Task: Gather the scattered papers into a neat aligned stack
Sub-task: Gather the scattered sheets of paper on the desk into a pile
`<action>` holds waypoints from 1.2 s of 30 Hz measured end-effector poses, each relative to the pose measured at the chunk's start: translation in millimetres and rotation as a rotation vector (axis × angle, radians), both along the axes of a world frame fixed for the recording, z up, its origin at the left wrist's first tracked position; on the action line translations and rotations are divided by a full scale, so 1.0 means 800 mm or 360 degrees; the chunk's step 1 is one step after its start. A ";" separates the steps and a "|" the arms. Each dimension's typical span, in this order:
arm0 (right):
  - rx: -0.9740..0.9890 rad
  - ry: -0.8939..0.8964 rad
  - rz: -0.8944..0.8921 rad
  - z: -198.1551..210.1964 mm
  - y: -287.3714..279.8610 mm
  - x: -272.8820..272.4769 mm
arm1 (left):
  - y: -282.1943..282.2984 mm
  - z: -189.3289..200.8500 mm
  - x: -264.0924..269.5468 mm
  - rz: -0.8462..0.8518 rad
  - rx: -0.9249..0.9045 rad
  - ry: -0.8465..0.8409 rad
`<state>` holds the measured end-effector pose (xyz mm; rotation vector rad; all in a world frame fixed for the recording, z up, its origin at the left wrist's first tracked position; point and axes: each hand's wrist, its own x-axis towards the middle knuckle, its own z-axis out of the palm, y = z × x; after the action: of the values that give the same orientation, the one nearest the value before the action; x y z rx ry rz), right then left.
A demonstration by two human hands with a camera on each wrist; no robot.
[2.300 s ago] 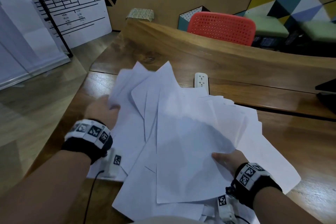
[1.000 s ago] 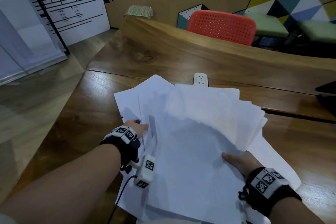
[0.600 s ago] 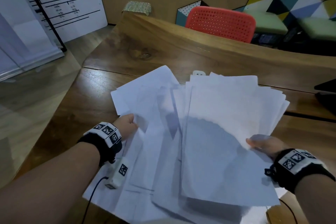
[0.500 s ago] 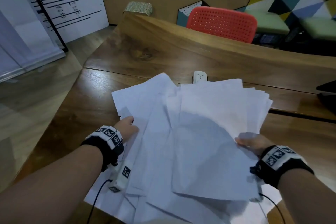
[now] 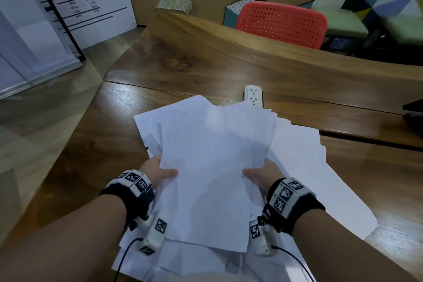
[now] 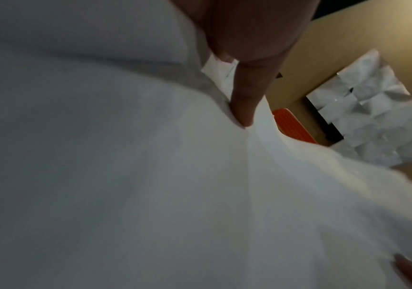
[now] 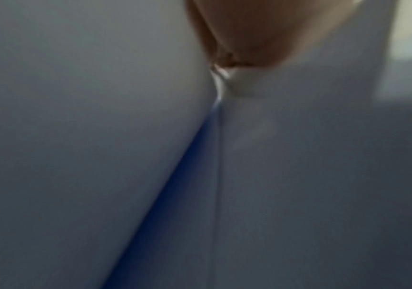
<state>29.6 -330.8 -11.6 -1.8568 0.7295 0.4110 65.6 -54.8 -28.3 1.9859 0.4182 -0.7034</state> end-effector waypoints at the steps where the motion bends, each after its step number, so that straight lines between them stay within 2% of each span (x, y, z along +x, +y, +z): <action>1: -0.0084 -0.0027 -0.0011 0.004 -0.013 0.002 | 0.000 -0.001 0.000 0.0030 -0.0028 0.0002; 4: -0.0577 -0.0012 -0.0225 0.012 -0.089 0.009 | -0.003 -0.001 -0.002 0.0115 -0.0126 0.0000; 6: -0.0834 0.0167 -0.0313 0.018 -0.147 0.005 | -0.003 -0.002 -0.002 0.0135 -0.0152 -0.0012; 9: -0.0928 0.0453 -0.0065 0.023 -0.199 -0.006 | -0.003 -0.001 -0.001 0.0152 -0.0173 -0.0019; 12: -0.0925 0.0442 0.0166 0.032 -0.216 -0.019 | 0.000 -0.002 0.000 0.0182 -0.0188 0.0011; 15: -0.0815 0.0288 0.0147 0.031 -0.217 -0.031 | 0.003 -0.004 0.000 0.0208 -0.0190 0.0017; 18: -0.0742 0.0277 0.0132 0.025 -0.209 -0.040 | 0.004 -0.004 -0.001 0.0256 -0.0200 0.0007; 20: -0.0835 0.0198 0.0035 0.028 -0.205 -0.041 | 0.007 -0.005 -0.001 0.0287 -0.0233 0.0019; 22: -0.0893 0.0093 -0.0208 0.036 -0.202 -0.042 | 0.011 -0.008 0.000 0.0310 -0.0269 0.0043; 24: -0.0782 0.0022 -0.0468 0.042 -0.196 -0.041 | 0.013 -0.007 0.001 0.0292 -0.0293 0.0056; 25: -0.0732 0.0020 -0.0509 0.041 -0.192 -0.040 | 0.013 -0.006 0.001 0.0283 -0.0303 0.0062; 30: -0.0714 0.0333 -0.0093 0.023 -0.174 -0.035 | 0.009 -0.005 -0.003 0.0285 -0.0359 0.0043; 36: -0.0305 0.0355 -0.0110 0.020 -0.158 -0.025 | -0.002 0.001 -0.006 0.0412 -0.0443 0.0041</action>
<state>9.8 -457.1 4.1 -1.9775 1.0109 0.5245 60.7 -56.4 -27.6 1.6274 0.5503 -0.5889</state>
